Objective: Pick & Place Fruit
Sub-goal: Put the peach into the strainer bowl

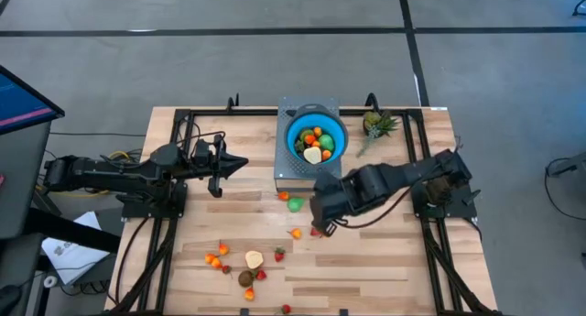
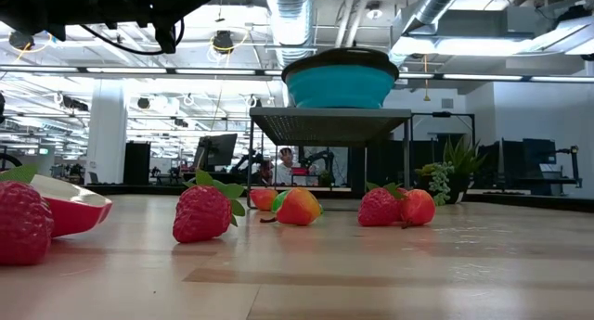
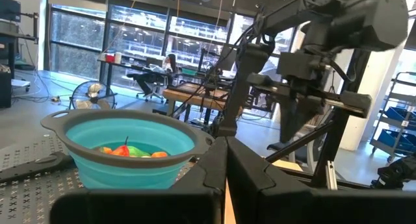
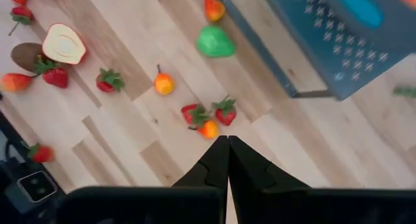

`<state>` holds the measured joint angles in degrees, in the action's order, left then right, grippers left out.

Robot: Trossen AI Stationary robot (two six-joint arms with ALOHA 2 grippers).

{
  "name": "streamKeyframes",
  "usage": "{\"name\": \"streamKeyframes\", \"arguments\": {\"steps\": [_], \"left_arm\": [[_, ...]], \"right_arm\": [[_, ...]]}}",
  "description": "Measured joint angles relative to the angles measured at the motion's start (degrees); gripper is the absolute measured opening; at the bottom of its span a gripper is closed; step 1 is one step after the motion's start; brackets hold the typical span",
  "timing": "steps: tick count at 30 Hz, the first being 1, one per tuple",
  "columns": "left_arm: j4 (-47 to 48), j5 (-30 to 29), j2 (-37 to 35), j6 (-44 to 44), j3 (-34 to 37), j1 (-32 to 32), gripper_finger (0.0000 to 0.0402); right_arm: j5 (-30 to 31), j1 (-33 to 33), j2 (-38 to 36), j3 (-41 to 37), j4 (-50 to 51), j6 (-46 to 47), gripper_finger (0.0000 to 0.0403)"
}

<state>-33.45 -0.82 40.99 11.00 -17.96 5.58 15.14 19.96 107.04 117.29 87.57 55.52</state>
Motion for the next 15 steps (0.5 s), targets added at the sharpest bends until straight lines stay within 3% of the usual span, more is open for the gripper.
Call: {"name": "streamKeyframes", "arguments": {"steps": [15], "left_arm": [[0.0, 0.0, 0.0, 0.0, 0.0, 0.0, 0.0002]], "right_arm": [[0.1, 6.3, 0.0, -1.3, -1.5, 14.8, 0.0]]}}
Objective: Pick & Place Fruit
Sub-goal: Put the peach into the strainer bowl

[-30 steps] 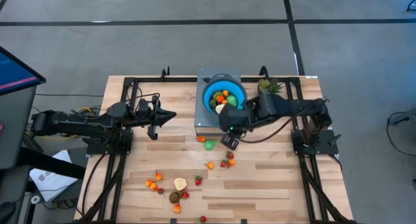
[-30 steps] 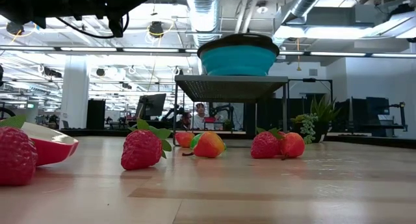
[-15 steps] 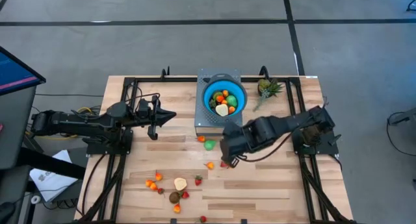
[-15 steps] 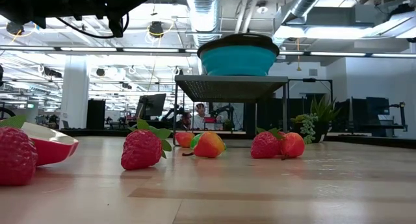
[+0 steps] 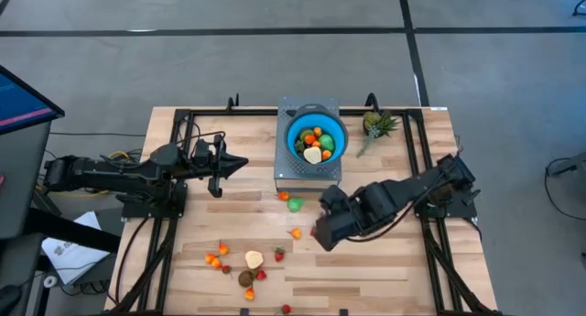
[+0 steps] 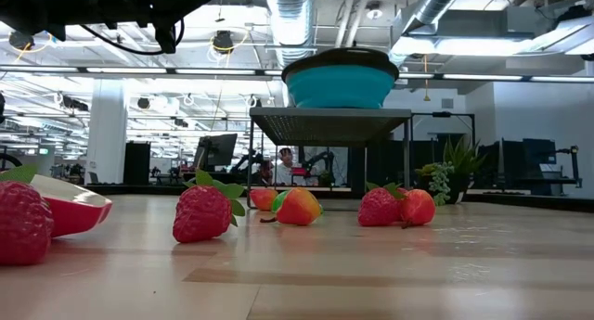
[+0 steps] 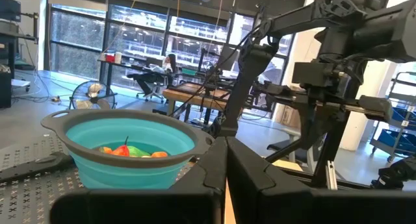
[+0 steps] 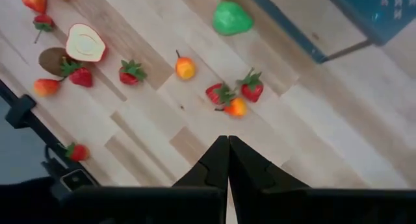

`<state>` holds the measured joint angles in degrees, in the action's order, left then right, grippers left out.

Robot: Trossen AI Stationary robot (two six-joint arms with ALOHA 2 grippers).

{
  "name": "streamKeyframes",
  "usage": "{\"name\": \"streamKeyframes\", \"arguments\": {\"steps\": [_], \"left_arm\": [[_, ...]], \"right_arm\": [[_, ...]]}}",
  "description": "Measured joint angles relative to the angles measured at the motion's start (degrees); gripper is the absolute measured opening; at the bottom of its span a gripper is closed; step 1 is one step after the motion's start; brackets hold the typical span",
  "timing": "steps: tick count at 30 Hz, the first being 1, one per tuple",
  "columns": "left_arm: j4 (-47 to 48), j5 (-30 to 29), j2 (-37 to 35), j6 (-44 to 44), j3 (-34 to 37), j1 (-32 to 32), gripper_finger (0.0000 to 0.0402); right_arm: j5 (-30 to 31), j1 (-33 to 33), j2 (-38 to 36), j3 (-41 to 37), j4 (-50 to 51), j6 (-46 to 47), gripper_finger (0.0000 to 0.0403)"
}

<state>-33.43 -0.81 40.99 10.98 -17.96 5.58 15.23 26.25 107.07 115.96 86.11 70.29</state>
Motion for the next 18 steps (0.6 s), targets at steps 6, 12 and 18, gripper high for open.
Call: {"name": "streamKeyframes", "arguments": {"steps": [6, 12, 18], "left_arm": [[0.2, 0.0, 0.0, 0.0, 0.0, 0.0, 0.0002], [0.3, 0.0, 0.0, 0.0, 0.0, 0.0, 0.0002], [0.4, 0.0, 0.0, 0.0, 0.0, 0.0, 0.0002]], "right_arm": [[2.9, 3.5, 0.0, 0.0, 0.0, 9.3, 0.0], [5.1, 6.2, 0.1, 0.0, 0.0, 15.5, 0.0], [5.3, 7.4, 3.9, 0.0, 1.6, 21.3, 0.0]]}}
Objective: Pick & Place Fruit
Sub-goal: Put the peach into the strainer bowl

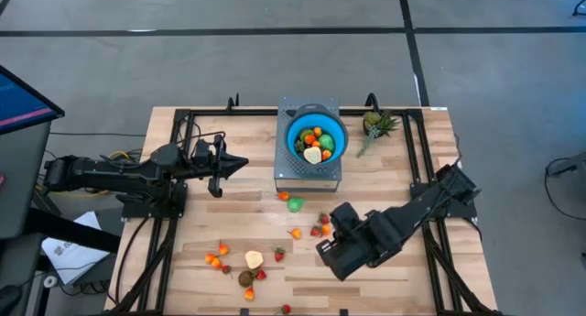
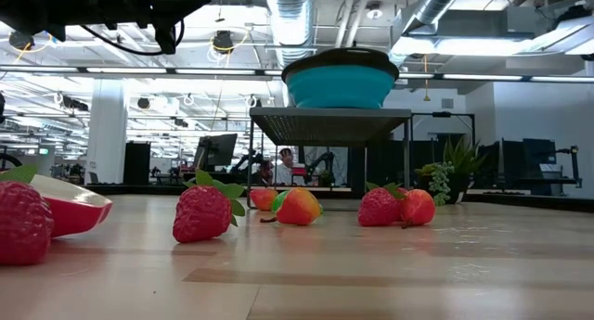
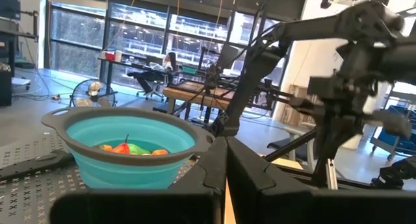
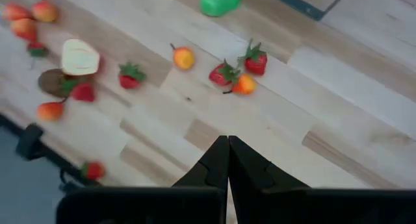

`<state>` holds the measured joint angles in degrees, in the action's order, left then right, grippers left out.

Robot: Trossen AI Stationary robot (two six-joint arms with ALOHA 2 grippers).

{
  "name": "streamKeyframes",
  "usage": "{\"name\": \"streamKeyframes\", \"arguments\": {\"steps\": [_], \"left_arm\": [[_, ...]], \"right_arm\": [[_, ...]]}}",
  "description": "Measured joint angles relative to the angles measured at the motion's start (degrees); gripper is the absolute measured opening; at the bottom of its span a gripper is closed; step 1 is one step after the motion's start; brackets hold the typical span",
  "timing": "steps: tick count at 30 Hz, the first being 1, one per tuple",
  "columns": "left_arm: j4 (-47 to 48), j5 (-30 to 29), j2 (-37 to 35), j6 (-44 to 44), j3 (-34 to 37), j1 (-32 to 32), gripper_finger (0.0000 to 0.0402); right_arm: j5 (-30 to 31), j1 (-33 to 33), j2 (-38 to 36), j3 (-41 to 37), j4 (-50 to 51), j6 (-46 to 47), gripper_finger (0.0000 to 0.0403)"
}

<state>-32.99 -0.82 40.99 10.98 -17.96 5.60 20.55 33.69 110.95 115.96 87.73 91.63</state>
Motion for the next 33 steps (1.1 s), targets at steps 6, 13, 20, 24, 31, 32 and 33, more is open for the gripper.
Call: {"name": "streamKeyframes", "arguments": {"steps": [6, 13, 20, 24, 31, 32, 33], "left_arm": [[0.0, 0.0, 0.0, 0.0, 0.0, 0.0, 0.0002], [0.2, 0.0, 0.0, 0.0, 0.0, 0.0, 0.0002], [0.7, 0.0, 0.0, 0.0, 0.0, 0.0, 0.0002], [0.7, 0.0, 0.0, -0.3, 0.0, 0.0, 0.0002], [0.9, 0.0, 0.0, -0.6, 0.0, 0.0, 0.0002], [0.9, 0.0, 0.0, -0.6, 0.0, 0.0, 0.0002], [0.9, 0.0, 0.0, -0.6, 0.0, 0.0, 0.0002]], "right_arm": [[-1.1, -1.3, 6.0, -0.1, -0.1, 1.8, 0.0], [-5.3, -3.6, 9.9, -0.1, 0.3, 2.6, 0.0], [-4.0, -3.7, 10.2, -1.1, -2.3, 2.4, 0.0], [-3.6, -3.7, 8.7, -8.7, -10.5, 2.3, 0.0], [-5.7, -4.2, 3.4, -22.8, -24.8, 2.8, 0.0], [-5.7, -4.2, 2.3, -24.2, -25.0, 3.7, 0.0], [-5.7, -4.2, 1.3, -25.6, -25.1, 4.6, 0.0]]}}
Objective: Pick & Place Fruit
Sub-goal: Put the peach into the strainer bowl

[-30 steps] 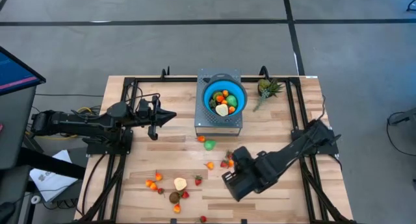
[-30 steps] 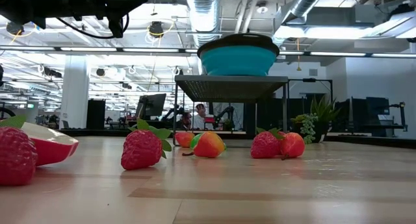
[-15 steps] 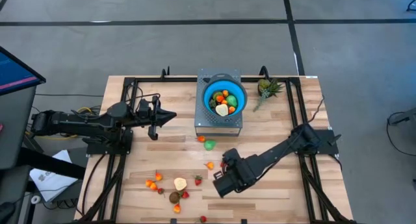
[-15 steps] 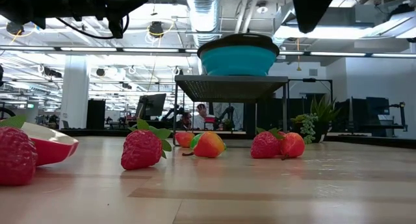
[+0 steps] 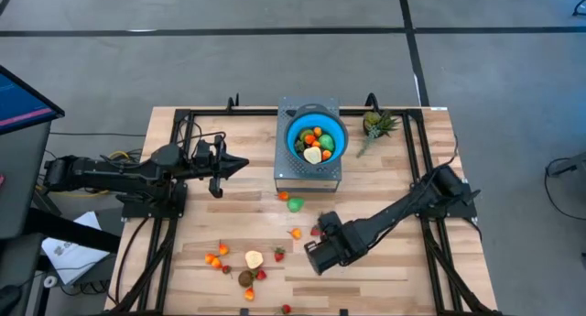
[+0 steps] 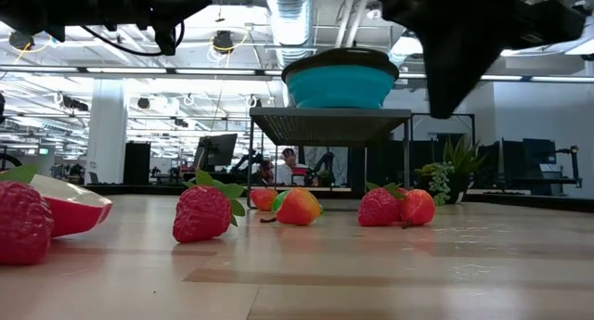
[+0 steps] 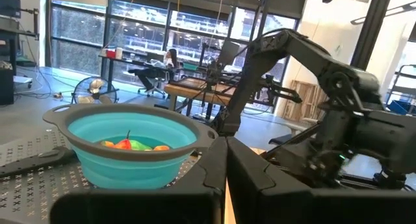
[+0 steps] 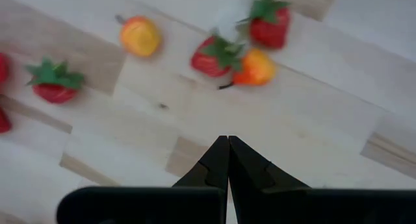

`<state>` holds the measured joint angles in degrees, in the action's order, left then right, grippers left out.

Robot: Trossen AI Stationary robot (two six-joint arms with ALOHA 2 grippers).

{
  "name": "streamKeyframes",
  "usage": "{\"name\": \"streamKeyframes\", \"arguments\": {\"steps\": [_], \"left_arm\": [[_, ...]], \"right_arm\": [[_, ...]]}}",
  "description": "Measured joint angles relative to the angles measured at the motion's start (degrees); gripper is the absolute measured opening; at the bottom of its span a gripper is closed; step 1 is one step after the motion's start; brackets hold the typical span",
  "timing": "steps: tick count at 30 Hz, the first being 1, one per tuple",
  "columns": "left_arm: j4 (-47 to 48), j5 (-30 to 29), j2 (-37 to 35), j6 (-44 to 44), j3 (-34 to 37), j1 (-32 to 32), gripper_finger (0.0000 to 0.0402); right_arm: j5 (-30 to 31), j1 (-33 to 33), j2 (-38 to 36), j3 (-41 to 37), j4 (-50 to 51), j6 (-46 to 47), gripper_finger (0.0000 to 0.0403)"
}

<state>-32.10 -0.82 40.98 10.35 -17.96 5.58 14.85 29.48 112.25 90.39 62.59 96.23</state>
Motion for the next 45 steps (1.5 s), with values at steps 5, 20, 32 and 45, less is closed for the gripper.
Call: {"name": "streamKeyframes", "arguments": {"steps": [5, 20, 32, 45], "left_arm": [[0.2, 0.0, 0.0, 0.0, 0.0, 0.0, 0.0002], [0.1, 0.0, 0.0, 0.0, 0.0, 0.0, 0.0002], [0.1, 0.0, 0.0, 0.0, 0.0, 0.0, 0.0002], [0.1, 0.0, 0.0, 0.0, 0.0, 0.0, 0.0002]], "right_arm": [[0.0, 0.0, -5.0, -6.8, -1.3, 2.2, 0.0], [0.2, -0.4, -15.7, -29.2, -25.8, -1.9, 0.0], [-1.3, -4.1, -15.5, -29.2, -25.9, -1.7, 0.0043], [-1.6, -6.9, -14.6, -29.2, -26.3, -0.4, 0.0253]]}}
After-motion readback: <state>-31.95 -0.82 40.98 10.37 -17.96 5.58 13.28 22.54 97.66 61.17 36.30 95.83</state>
